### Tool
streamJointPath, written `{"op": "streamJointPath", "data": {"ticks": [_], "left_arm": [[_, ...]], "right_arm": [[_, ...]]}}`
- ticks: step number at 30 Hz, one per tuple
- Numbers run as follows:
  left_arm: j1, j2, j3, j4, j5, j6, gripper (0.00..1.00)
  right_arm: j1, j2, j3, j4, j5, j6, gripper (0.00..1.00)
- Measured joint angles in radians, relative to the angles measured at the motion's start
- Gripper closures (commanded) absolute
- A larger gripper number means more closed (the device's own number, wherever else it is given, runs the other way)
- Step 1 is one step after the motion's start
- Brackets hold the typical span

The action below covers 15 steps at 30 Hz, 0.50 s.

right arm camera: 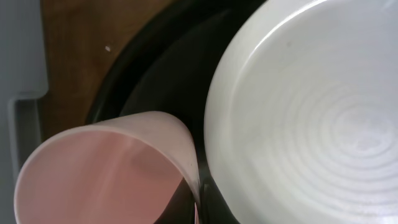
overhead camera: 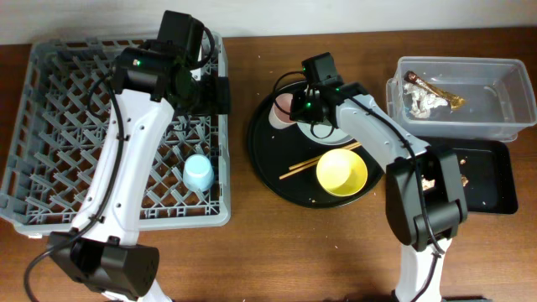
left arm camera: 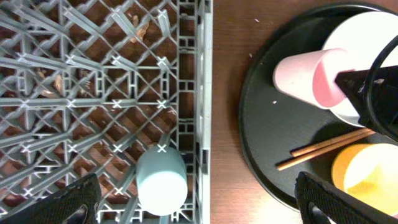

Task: Sort waste into correct bins and load items into the dishwasher rack
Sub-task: 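Hand the pink cup from the right gripper to the left gripper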

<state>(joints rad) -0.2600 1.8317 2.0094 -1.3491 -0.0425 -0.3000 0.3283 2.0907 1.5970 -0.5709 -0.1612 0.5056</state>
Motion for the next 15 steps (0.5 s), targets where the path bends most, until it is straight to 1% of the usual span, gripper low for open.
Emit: {"op": "streamJointPath", "data": {"ticks": [3, 5, 6, 7, 8, 9, 12, 15], "left_arm": [[0.032, 0.000, 0.000, -0.001, 0.105, 0.000, 0.01], [0.082, 0.000, 0.000, -0.006, 0.230, 0.008, 0.01], [0.120, 0.000, 0.000, -0.004, 0.325, 0.024, 0.01], [0.143, 0.000, 0.000, -0.002, 0.385, 0.036, 0.01], [0.177, 0.000, -0.002, 0.011, 0.502, 0.066, 0.01], [0.192, 0.000, -0.005, 0.018, 0.578, 0.087, 0.01], [0.226, 0.000, -0.044, 0.055, 0.842, 0.159, 0.01], [0.237, 0.000, -0.105, 0.087, 1.035, 0.209, 0.01]], "right_arm": [[-0.056, -0.063, 0.000, -0.027, -0.205, -0.003, 0.96], [-0.119, -0.147, 0.000, -0.050, -0.336, -0.014, 0.96], [-0.158, -0.201, 0.000, -0.070, -0.410, -0.025, 0.96], [-0.193, -0.243, 0.002, -0.082, -0.474, -0.042, 0.96], [-0.235, -0.288, 0.006, -0.106, -0.586, -0.069, 0.96], [-0.250, -0.303, 0.006, -0.114, -0.665, -0.090, 0.96], [-0.239, -0.301, -0.003, -0.125, -0.838, -0.139, 0.96], [-0.212, -0.300, -0.032, -0.110, -0.962, -0.170, 0.96]]}}
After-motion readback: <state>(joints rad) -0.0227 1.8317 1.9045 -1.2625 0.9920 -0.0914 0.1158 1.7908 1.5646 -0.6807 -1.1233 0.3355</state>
